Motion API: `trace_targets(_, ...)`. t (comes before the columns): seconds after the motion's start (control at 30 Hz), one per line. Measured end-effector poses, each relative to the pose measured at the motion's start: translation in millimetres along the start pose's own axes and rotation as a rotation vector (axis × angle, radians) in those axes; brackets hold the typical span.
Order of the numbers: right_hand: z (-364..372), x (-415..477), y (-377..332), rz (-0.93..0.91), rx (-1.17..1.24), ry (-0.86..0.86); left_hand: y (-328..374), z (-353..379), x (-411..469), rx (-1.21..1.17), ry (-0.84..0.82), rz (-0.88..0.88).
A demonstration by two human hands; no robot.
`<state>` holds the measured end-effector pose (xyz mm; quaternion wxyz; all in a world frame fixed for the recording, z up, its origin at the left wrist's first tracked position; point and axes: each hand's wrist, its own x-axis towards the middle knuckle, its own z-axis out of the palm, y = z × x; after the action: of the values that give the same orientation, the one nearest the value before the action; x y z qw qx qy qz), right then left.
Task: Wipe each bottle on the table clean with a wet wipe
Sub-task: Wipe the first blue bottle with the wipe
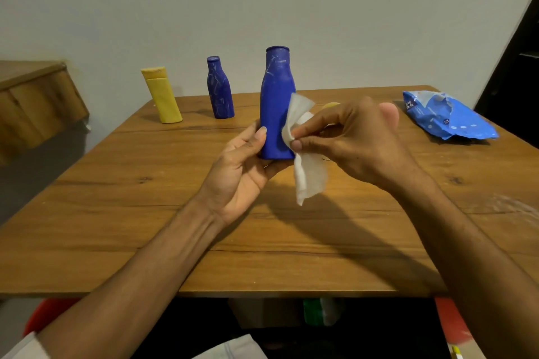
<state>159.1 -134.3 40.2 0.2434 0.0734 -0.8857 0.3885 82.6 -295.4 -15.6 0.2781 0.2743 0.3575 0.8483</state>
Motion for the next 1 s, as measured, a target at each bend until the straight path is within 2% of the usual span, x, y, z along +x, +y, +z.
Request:
trace_targets(0.07, 0.1, -0.1, 0.9, 0.000, -0.017, -0.013, -2.0, 0.3, -0.9, 0.005, -0.003, -0.009)
trace_targets(0.2, 4.5, 0.8, 3.5, -0.030, -0.019, 0.184, -1.7, 1.3, -0.6, -0.015, -0.018, -0.024)
trace_targets(0.37, 10.3, -2.1, -2.8, -0.106, -0.148, -0.089, -4.4, -1.3, 1.3, -0.010, 0.046, -0.005)
trace_targets(0.43, 12.9, -2.4, -3.4, -0.114, -0.173, -0.079, -4.7, -0.9, 0.7, -0.030, 0.061, -0.008)
trace_targets(0.57, 17.2, -2.5, 2.1, -0.133, -0.197, 0.141, -7.5, 4.5, -0.6, -0.070, 0.074, -0.015)
trace_targets(0.6, 17.5, -2.7, 1.8, -0.128, -0.198, 0.132, -8.3, 5.4, -0.8, -0.064, 0.088, -0.014)
trace_targets(0.7, 17.7, -4.4, -3.5, -0.130, -0.181, -0.039, -8.6, 6.7, -1.8, -0.033, 0.114, -0.006)
trace_targets(0.77, 19.1, -5.5, -5.7, -0.170, -0.198, -0.070, -8.3, 6.5, -2.6, -0.017, 0.128, -0.005)
trace_targets(0.9, 19.9, -3.8, -0.9, -0.164, -0.145, 0.078, -5.5, 4.8, -3.2, -0.040, 0.075, -0.022)
trace_targets(1.0, 16.9, -1.3, 1.9, -0.141, -0.096, 0.122, -4.1, 5.0, -4.3, -0.082, 0.030, -0.053)
